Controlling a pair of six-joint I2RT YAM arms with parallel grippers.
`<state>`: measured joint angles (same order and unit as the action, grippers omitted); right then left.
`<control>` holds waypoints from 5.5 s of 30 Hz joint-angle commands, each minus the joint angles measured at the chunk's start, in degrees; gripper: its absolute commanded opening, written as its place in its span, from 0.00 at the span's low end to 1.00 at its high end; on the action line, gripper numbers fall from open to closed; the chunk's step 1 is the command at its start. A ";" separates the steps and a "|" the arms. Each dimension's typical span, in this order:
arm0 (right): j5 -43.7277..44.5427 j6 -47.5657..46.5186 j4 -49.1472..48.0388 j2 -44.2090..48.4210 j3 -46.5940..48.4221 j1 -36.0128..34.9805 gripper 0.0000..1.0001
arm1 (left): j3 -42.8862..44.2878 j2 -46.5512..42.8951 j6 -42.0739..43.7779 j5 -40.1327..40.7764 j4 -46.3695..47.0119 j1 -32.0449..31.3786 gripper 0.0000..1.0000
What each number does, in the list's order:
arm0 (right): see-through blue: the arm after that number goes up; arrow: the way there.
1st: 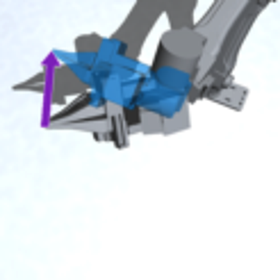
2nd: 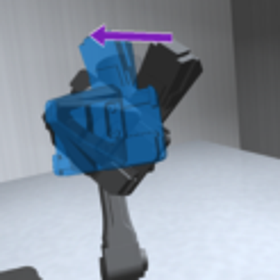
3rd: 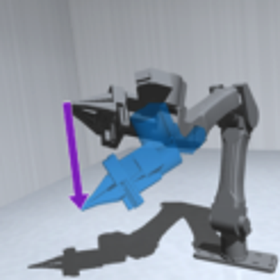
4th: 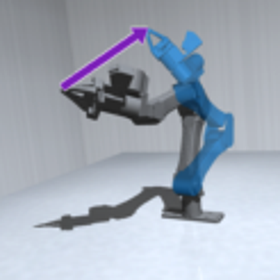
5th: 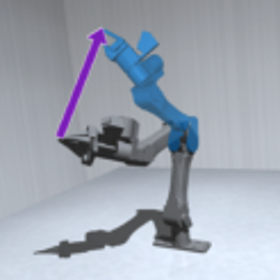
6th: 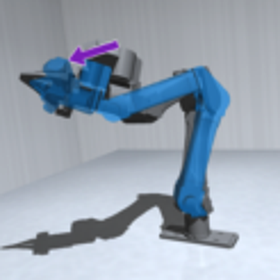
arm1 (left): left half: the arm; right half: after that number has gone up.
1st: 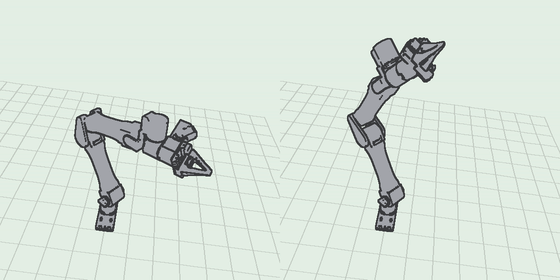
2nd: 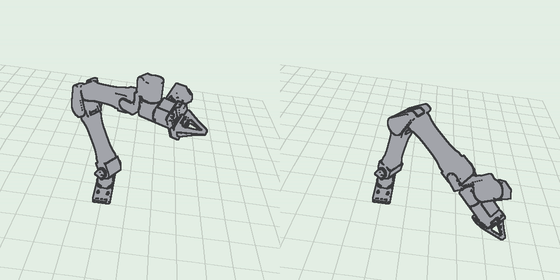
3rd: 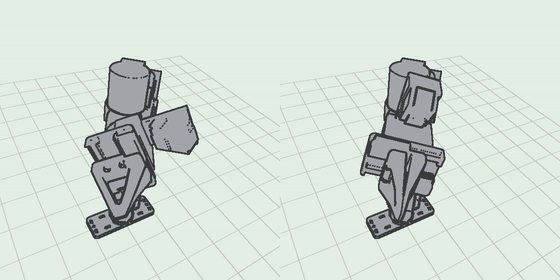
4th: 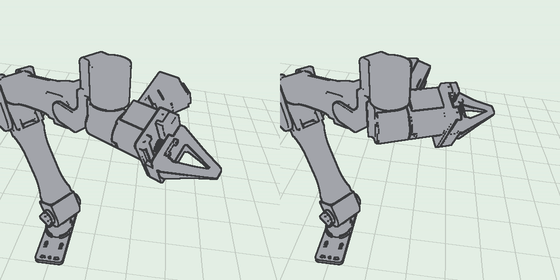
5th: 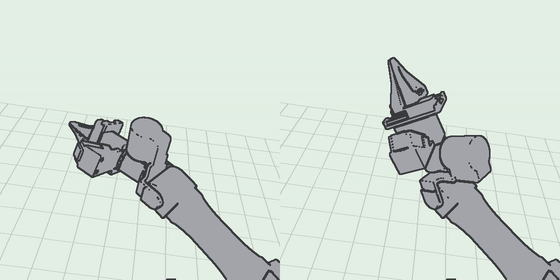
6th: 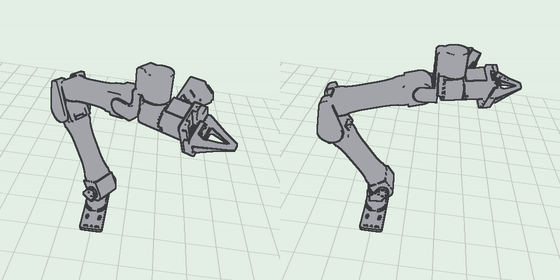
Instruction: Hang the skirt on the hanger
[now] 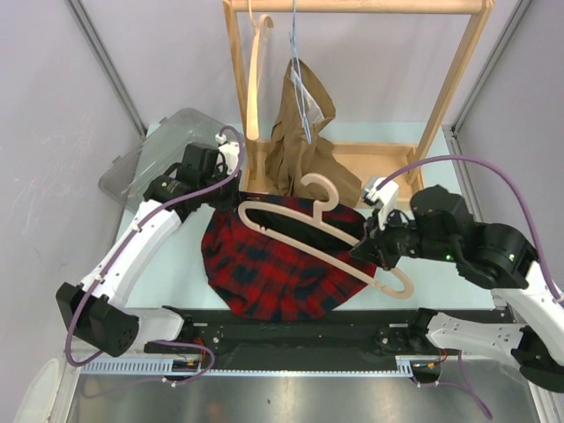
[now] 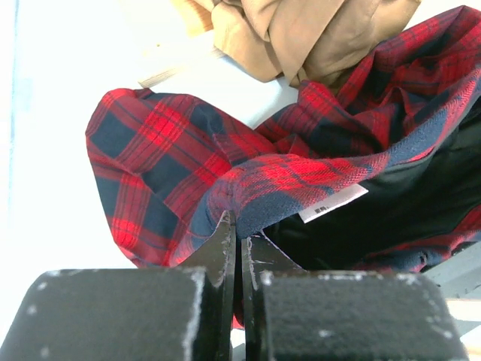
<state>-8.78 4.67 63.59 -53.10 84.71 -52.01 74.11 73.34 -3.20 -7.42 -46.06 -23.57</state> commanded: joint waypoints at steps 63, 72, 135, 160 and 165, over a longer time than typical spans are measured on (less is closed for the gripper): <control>10.45 -3.35 -58.14 -9.83 -25.73 -8.55 0.00 | 3.06 -11.64 -10.94 5.64 0.00 0.72 0.88; 10.71 -2.29 -59.28 -9.21 -27.23 -8.64 0.00 | 0.96 -20.68 -13.32 13.93 7.37 0.72 1.00; -33.85 -2.29 -43.82 -7.37 -21.34 4.99 0.00 | -11.00 -23.24 24.47 -41.88 0.54 0.81 0.84; -38.07 -4.32 -41.71 -6.49 -19.84 4.81 0.00 | -14.25 -21.13 24.21 -47.77 0.89 0.72 0.56; -37.02 -4.49 -41.71 -6.84 -19.84 4.81 0.00 | -15.22 -21.40 23.07 -46.72 2.12 0.72 0.03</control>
<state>-41.98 0.89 27.03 -61.91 60.88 -46.54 59.61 52.10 20.05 -54.85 -46.78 -23.00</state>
